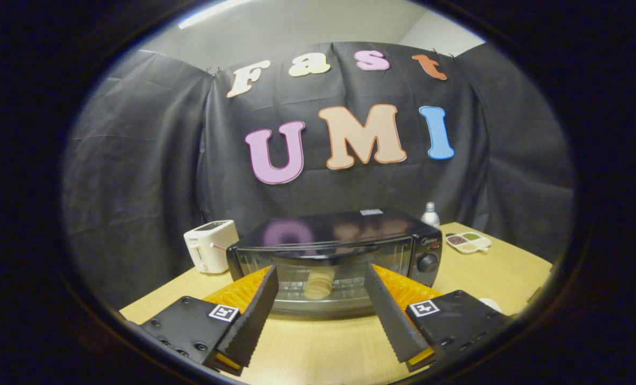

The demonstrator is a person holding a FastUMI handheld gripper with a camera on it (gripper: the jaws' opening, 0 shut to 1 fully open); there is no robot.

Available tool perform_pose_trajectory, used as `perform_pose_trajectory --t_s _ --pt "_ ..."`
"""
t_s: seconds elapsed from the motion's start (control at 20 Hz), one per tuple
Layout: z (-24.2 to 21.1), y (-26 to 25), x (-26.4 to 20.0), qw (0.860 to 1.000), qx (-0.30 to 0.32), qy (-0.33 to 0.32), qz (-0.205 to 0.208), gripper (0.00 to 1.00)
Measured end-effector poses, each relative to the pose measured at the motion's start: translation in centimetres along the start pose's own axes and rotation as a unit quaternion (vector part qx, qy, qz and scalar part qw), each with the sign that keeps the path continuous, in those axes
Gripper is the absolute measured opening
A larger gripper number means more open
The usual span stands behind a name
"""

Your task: Open the toaster oven, put the food inside, and close the toaster oven door.

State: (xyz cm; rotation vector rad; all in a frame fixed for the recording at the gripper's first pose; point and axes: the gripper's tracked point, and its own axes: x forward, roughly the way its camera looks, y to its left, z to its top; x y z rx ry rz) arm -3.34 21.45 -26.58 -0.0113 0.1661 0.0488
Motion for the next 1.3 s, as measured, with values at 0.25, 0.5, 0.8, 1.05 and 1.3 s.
perform_pose_trajectory --t_s 0.25,0.5,0.8,1.05,1.3 --pt "3.5 -0.6 -0.7 0.999 -0.011 -0.036 -0.011 1.0" --pt "4.2 -1.1 -1.4 0.998 -0.012 -0.052 -0.023 1.0" --pt "4.8 -1.2 -2.0 0.998 -0.008 -0.058 -0.02 1.0" --pt "4.9 -1.4 -2.5 0.998 -0.003 -0.061 -0.02 1.0" --pt "4.5 -1.4 -3.0 0.998 0.002 -0.062 -0.018 1.0"
